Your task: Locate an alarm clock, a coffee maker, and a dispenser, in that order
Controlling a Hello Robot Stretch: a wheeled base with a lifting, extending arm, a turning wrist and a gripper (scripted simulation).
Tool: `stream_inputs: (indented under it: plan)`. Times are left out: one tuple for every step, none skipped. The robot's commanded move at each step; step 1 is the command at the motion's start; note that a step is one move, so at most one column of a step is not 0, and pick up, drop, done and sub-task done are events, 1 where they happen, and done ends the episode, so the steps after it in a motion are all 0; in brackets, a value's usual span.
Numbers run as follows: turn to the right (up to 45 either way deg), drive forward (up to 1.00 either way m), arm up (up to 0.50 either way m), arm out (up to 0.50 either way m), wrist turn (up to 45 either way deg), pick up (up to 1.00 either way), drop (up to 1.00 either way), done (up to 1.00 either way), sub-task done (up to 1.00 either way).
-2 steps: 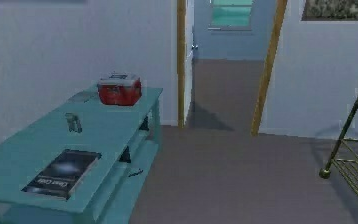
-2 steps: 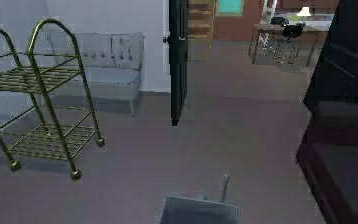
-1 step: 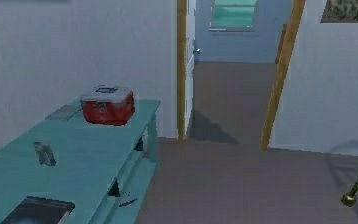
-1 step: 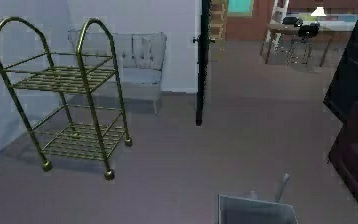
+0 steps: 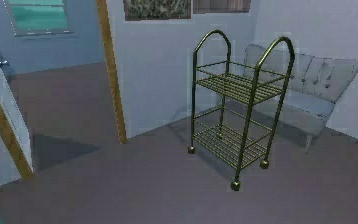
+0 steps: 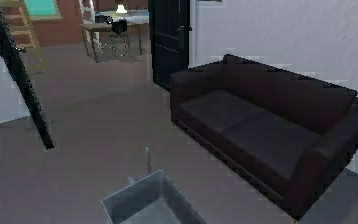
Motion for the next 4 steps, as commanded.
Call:
stream_inputs:
  plan:
    - [15.0,0.0,0.0,0.0,0.0,0.0,0.0,0.0,0.0]
    - [0.0,0.25,0.0,0.0,0.0,0.0,0.0,0.0,0.0]
    - [45.0,0.0,0.0,0.0,0.0,0.0,0.0,0.0,0.0]
    - [3.0,0.0,0.0,0.0,0.0,0.0,0.0,0.0,0.0]
